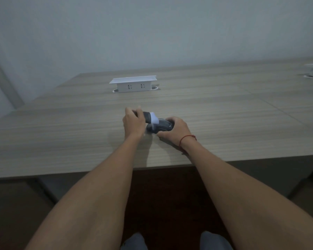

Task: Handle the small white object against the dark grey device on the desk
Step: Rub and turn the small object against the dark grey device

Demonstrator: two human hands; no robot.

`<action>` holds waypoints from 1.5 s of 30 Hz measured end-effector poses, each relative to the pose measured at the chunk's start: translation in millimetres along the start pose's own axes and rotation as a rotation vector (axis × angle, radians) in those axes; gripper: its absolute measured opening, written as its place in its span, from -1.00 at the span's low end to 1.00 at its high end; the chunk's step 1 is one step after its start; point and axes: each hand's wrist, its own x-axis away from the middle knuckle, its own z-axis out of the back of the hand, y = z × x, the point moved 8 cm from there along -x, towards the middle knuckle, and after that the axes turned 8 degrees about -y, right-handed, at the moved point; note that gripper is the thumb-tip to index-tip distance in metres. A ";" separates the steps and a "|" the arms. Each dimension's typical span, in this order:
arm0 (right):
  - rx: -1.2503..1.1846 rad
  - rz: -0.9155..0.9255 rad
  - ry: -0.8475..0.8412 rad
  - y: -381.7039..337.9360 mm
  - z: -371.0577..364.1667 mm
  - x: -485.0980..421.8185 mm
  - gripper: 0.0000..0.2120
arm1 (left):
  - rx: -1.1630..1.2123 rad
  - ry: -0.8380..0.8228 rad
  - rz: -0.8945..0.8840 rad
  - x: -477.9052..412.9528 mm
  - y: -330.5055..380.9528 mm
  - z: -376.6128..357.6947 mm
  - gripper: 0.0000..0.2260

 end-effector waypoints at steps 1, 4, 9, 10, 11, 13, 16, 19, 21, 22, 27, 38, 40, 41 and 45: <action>-0.002 -0.002 -0.001 0.3 0.2 0.2 -0.41 | -0.017 -0.010 0.020 1.2 -3.8 -3.2 -0.75; 0.029 0.000 -0.003 -0.7 -0.7 0.3 -0.40 | -0.067 0.057 0.142 1.5 -23.3 3.0 -0.69; 0.171 0.023 0.025 -5.9 -1.5 -0.6 -0.34 | 0.067 0.093 0.045 -4.1 -9.3 8.6 -0.72; 0.175 0.028 0.014 -6.4 -2.1 -1.2 -0.34 | 0.086 0.088 0.027 -3.1 -4.3 7.1 -0.75; 0.163 0.035 0.000 -6.4 -2.3 -2.0 -0.35 | 0.088 0.073 0.022 -2.0 -1.4 3.7 -0.77; 0.107 0.050 -0.038 -5.3 -1.9 -3.1 -0.32 | 0.044 0.033 0.048 -0.1 -3.7 -5.3 -0.77; 0.037 0.047 -0.096 -1.8 3.9 -3.4 -0.20 | -0.024 0.053 0.126 -0.3 -13.9 -3.5 -0.72; 0.023 0.053 -0.137 -2.0 9.1 -3.0 -0.19 | -0.013 0.059 0.068 -3.5 -9.0 3.8 -0.75; 0.004 0.059 -0.137 -2.6 9.6 -2.8 -0.19 | 0.046 0.048 0.014 -2.2 -0.5 4.1 -0.78; -0.003 0.061 -0.128 -3.0 9.2 -3.0 -0.19 | 0.077 0.046 -0.004 -1.5 3.2 2.6 -0.78; 0.001 0.050 -0.070 1.8 8.7 -4.2 -0.28 | 0.084 -0.016 -0.005 -0.9 5.3 -14.7 -0.77; -0.009 0.103 -0.067 -6.4 8.3 0.6 -0.37 | 0.152 0.006 0.017 -0.6 12.5 -24.6 -0.77; -0.017 0.108 -0.067 -6.8 9.1 1.0 -0.42 | 0.102 -0.009 0.034 0.5 9.6 -29.3 -0.75; -0.015 0.099 -0.069 -5.3 8.7 0.6 -0.41 | 0.077 0.007 0.071 0.0 4.2 -26.5 -0.73; -0.015 0.075 -0.063 -0.9 7.4 -2.2 -0.36 | 0.005 0.092 0.156 -4.2 -13.6 -5.2 -0.69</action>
